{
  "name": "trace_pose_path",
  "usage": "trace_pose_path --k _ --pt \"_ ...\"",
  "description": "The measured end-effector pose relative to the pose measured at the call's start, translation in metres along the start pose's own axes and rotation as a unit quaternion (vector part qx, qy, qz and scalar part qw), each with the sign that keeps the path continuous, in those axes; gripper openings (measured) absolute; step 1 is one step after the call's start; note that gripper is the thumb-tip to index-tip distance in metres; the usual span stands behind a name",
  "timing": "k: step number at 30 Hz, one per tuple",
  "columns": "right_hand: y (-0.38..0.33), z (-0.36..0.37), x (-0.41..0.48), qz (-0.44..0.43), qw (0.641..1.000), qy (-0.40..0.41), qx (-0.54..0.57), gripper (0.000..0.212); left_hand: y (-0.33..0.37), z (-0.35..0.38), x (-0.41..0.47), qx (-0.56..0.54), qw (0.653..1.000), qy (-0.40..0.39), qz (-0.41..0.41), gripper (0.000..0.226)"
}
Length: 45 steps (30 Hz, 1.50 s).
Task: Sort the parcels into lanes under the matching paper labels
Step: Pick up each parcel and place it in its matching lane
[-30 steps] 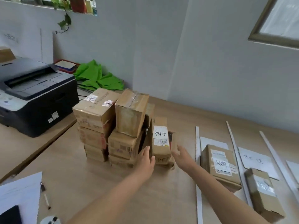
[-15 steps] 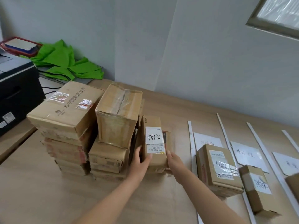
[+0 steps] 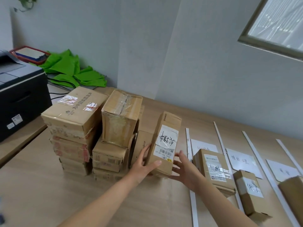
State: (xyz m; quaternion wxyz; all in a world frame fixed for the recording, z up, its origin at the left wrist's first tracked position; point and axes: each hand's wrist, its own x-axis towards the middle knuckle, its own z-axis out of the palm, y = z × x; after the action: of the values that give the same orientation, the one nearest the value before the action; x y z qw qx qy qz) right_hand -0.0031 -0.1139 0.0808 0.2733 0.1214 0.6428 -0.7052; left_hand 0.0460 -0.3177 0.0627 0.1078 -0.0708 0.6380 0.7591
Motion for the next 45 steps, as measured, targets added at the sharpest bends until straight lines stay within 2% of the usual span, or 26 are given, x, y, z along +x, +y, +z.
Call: trace_pose_path --k 4,7,8,11,13,17,21,22,25,27,31,33,36,39,41,42,45 --pt "-0.041 -0.015 -0.018 -0.033 0.999 0.013 -0.002 0.074 0.024 -0.008 -0.025 0.051 0.992 -0.112 -0.005 0.075" --pt "-0.062 -0.03 -0.029 -0.067 0.997 0.045 0.021 0.105 0.037 -0.012 -0.039 0.039 0.99 -0.136 -0.026 0.066" --pt "-0.067 -0.036 -0.034 -0.075 0.995 0.051 0.03 0.107 0.041 -0.014 -0.043 0.036 0.988 -0.144 -0.033 0.064" --pt "-0.077 -0.053 -0.056 -0.063 0.998 0.006 0.011 0.098 0.053 -0.02 -0.06 0.036 0.987 -0.154 -0.039 0.054" --pt "-0.078 -0.063 -0.069 -0.05 0.998 -0.022 -0.017 0.089 0.057 -0.023 -0.066 0.002 0.992 -0.12 -0.027 0.051" --pt "-0.074 -0.071 -0.083 -0.084 0.995 0.027 0.055 0.061 0.051 -0.025 -0.063 -0.136 0.99 -0.047 -0.003 0.054" --pt "-0.057 -0.055 -0.101 -0.127 0.981 0.051 0.14 0.043 0.05 0.005 -0.059 -0.138 0.989 -0.047 -0.02 0.063" --pt "-0.048 -0.048 -0.106 -0.122 0.982 0.044 0.135 0.044 0.052 0.015 -0.058 -0.135 0.989 -0.053 -0.016 0.063" --pt "-0.021 -0.034 -0.113 -0.105 0.989 -0.012 0.1 0.069 0.057 0.042 -0.058 -0.189 0.981 -0.046 -0.009 0.054" --pt "-0.007 -0.031 -0.119 -0.081 0.994 -0.045 0.063 0.077 0.059 0.051 -0.058 -0.223 0.974 -0.035 -0.002 0.049" --pt "0.001 -0.039 -0.134 -0.052 0.997 -0.055 0.031 0.072 0.064 0.055 -0.06 -0.19 0.982 -0.017 0.009 0.041" --pt "-0.005 -0.044 -0.139 -0.052 0.997 -0.023 0.051 0.077 0.068 0.055 -0.065 -0.172 0.985 -0.009 0.009 0.039" --pt "-0.014 -0.051 -0.143 -0.061 0.998 0.008 0.028 0.086 0.067 0.055 -0.067 -0.124 0.992 -0.006 0.002 0.051" --pt "-0.016 -0.044 -0.142 -0.05 0.995 0.005 -0.088 0.061 0.064 0.058 -0.069 -0.083 0.996 -0.023 -0.006 0.068" --pt "-0.012 -0.034 -0.14 -0.054 0.99 -0.005 -0.134 0.054 0.063 0.064 -0.072 -0.053 0.998 -0.018 -0.023 0.075" --pt "-0.009 -0.027 -0.14 -0.06 0.99 -0.006 -0.13 0.055 0.063 0.067 -0.073 -0.039 0.999 -0.001 -0.032 0.074" --pt "0.001 0.001 -0.146 -0.091 0.992 0.017 -0.082 0.048 0.062 0.075 -0.079 -0.015 0.998 0.057 -0.015 0.052"
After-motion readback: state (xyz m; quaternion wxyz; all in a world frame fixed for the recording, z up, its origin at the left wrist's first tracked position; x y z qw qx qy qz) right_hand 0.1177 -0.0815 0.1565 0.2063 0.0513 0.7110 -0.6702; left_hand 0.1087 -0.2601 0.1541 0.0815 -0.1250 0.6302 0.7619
